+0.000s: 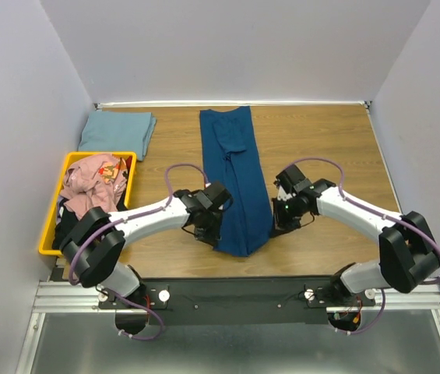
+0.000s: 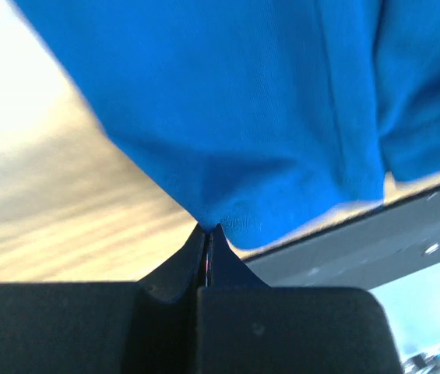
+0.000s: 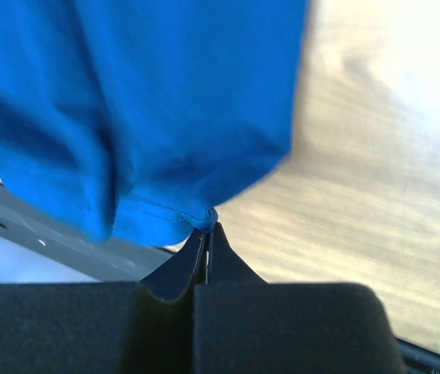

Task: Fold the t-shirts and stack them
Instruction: Fold the tshirt

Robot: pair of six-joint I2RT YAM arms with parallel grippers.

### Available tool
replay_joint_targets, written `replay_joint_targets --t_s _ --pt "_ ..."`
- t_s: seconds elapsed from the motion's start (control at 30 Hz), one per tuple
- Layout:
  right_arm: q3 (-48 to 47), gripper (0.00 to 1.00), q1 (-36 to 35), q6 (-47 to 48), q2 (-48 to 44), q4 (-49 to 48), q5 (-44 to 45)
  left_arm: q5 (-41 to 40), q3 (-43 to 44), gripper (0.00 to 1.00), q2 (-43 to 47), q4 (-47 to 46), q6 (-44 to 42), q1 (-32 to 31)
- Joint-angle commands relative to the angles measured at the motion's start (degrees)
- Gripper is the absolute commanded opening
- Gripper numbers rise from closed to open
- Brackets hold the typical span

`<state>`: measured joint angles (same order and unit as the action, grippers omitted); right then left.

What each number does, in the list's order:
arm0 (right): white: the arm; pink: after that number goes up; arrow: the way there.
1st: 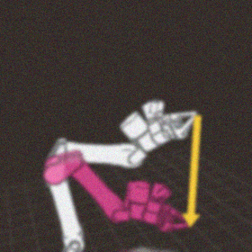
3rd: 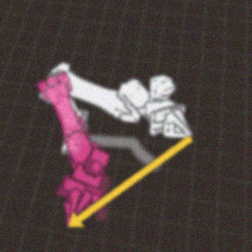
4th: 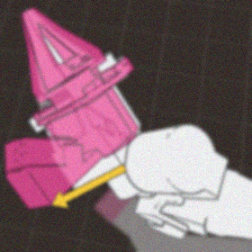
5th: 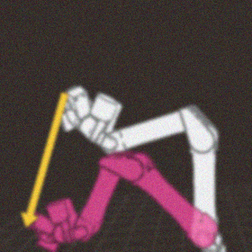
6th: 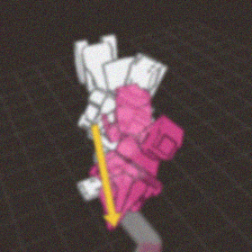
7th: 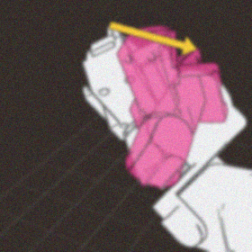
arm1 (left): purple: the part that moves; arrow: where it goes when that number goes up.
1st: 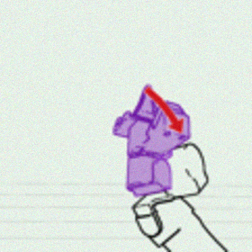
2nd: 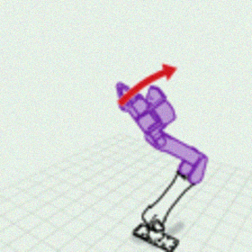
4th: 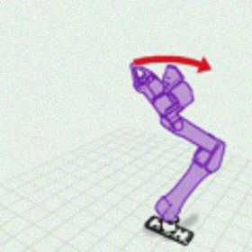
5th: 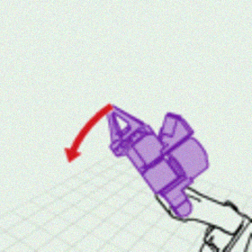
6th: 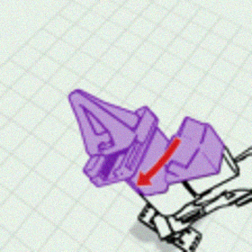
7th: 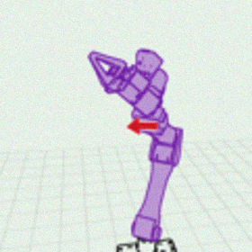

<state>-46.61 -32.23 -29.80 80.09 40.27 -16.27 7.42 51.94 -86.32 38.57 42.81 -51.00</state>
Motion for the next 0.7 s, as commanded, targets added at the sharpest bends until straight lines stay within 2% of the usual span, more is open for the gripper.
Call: replay_joint_targets --t_s 0.0,0.13,0.37,0.67 --pt "-6.99 0.01 -0.29 2.02 4.87 0.77 6.15 -1.79 1.67 0.0 3.7 -5.25 -2.45 7.12" --pt "-15.6 0.01 -0.03 3.6 11.02 0.77 8.01 -1.1 3.51 0.0 4.15 -9.64 -5.18 13.36" --pt "-29.75 0.01 2.43 6.25 20.79 0.86 11.61 -0.3 11.24 0.0 -3.22 -13.78 -12.82 20.93" --pt "-41.54 0.01 6.56 8.27 28.44 0.77 13.29 0.23 20.12 0.0 -11.14 -15.62 -17.49 26.74"
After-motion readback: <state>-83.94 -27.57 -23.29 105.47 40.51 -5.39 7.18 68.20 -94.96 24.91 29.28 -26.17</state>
